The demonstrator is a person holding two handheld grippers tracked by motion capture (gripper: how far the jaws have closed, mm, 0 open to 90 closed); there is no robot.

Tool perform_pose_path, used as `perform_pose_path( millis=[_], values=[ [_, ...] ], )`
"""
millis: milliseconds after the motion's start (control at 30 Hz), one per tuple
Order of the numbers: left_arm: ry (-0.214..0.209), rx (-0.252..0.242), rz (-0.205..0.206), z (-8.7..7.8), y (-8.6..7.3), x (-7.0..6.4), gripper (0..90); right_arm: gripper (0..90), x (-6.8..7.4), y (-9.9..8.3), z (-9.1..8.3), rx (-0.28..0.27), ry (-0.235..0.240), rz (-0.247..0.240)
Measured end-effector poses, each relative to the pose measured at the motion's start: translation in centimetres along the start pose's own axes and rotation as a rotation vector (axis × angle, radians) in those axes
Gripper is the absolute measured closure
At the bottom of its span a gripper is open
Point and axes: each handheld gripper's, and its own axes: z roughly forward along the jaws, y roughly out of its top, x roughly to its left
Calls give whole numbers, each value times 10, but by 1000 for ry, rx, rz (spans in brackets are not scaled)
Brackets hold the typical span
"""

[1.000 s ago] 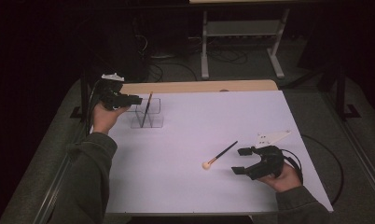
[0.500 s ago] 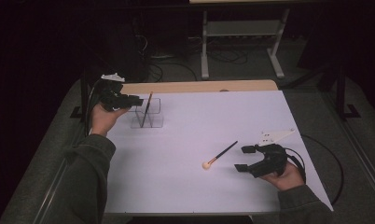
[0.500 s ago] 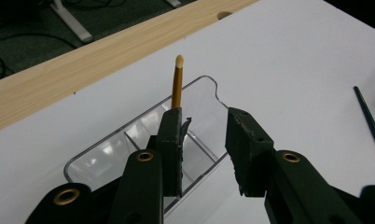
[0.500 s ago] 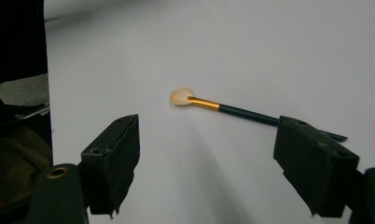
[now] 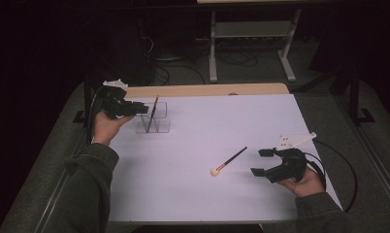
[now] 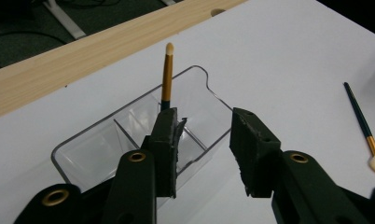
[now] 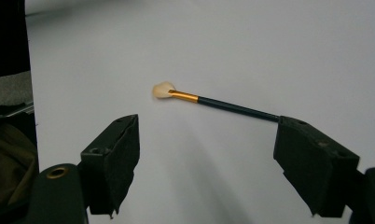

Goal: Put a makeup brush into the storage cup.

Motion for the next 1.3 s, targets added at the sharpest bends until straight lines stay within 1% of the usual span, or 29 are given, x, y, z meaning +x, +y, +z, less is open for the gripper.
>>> perform_pose_path(
  millis=[33, 100, 300, 367, 567, 733, 833, 900, 967, 1067, 1200, 1300],
  values=[
    [-2, 0, 0, 0, 0, -2, 610, 215, 0, 0, 0, 0, -2, -1],
    [-4, -2, 14, -2, 0, -4, 600, 212, -1, -1, -1, -1, -2, 2],
    [-8, -9, 18, -6, -8, -11, 549, 204, 1, 0, -2, -5, -7, 2],
    [-13, 1, 23, -8, -9, -11, 541, 202, 1, 0, -2, -4, -9, 3],
    [-19, -20, 26, -20, -11, -17, 495, 200, 2, 0, -2, -5, -13, 5],
    [-26, -16, 40, -26, -14, -23, 447, 200, 3, 1, -1, 2, -17, 1],
    [-48, -2, 54, -28, -15, -27, 418, 199, 2, 2, -1, 3, -19, 0],
    [-50, 3, 77, -28, -15, -32, 404, 199, 2, 2, -1, 5, -16, 1],
    [-56, 3, 83, -28, -16, -36, 392, 199, 2, 2, 0, 8, -14, 4],
    [-59, 22, 109, -29, -17, -42, 377, 199, 2, 2, 1, 12, -17, 3],
    [-66, 8, 129, -33, -17, -50, 375, 199, 2, 3, 1, 16, -19, 1],
    [-69, 4, 136, -34, -17, -56, 373, 200, 2, 4, 1, 17, -21, 1]
  ],
)
